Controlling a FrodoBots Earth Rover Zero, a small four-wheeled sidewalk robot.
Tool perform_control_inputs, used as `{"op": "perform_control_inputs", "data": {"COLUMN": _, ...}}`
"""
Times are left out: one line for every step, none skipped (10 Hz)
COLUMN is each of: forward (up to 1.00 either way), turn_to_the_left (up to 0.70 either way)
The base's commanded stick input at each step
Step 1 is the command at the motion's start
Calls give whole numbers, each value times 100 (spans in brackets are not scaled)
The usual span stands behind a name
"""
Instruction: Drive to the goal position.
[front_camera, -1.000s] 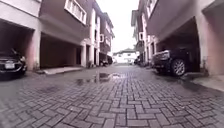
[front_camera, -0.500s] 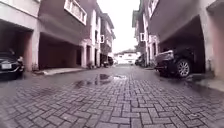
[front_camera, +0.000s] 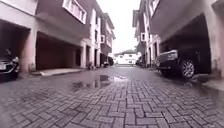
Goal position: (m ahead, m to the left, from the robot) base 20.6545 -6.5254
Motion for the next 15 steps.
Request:
{"op": "perform_control_inputs", "data": {"forward": 50, "turn_to_the_left": 0}}
{"op": "perform_control_inputs", "data": {"forward": 50, "turn_to_the_left": 0}}
{"op": "perform_control_inputs", "data": {"forward": 50, "turn_to_the_left": 0}}
{"op": "perform_control_inputs", "data": {"forward": 50, "turn_to_the_left": 0}}
{"op": "perform_control_inputs", "data": {"forward": 50, "turn_to_the_left": 0}}
{"op": "perform_control_inputs", "data": {"forward": 50, "turn_to_the_left": 0}}
{"op": "perform_control_inputs", "data": {"forward": 50, "turn_to_the_left": 0}}
{"op": "perform_control_inputs", "data": {"forward": 50, "turn_to_the_left": 0}}
{"op": "perform_control_inputs", "data": {"forward": 50, "turn_to_the_left": 0}}
{"op": "perform_control_inputs", "data": {"forward": 50, "turn_to_the_left": 0}}
{"op": "perform_control_inputs", "data": {"forward": 50, "turn_to_the_left": 0}}
{"op": "perform_control_inputs", "data": {"forward": 50, "turn_to_the_left": 0}}
{"op": "perform_control_inputs", "data": {"forward": 50, "turn_to_the_left": 0}}
{"op": "perform_control_inputs", "data": {"forward": 50, "turn_to_the_left": 0}}
{"op": "perform_control_inputs", "data": {"forward": 50, "turn_to_the_left": 0}}
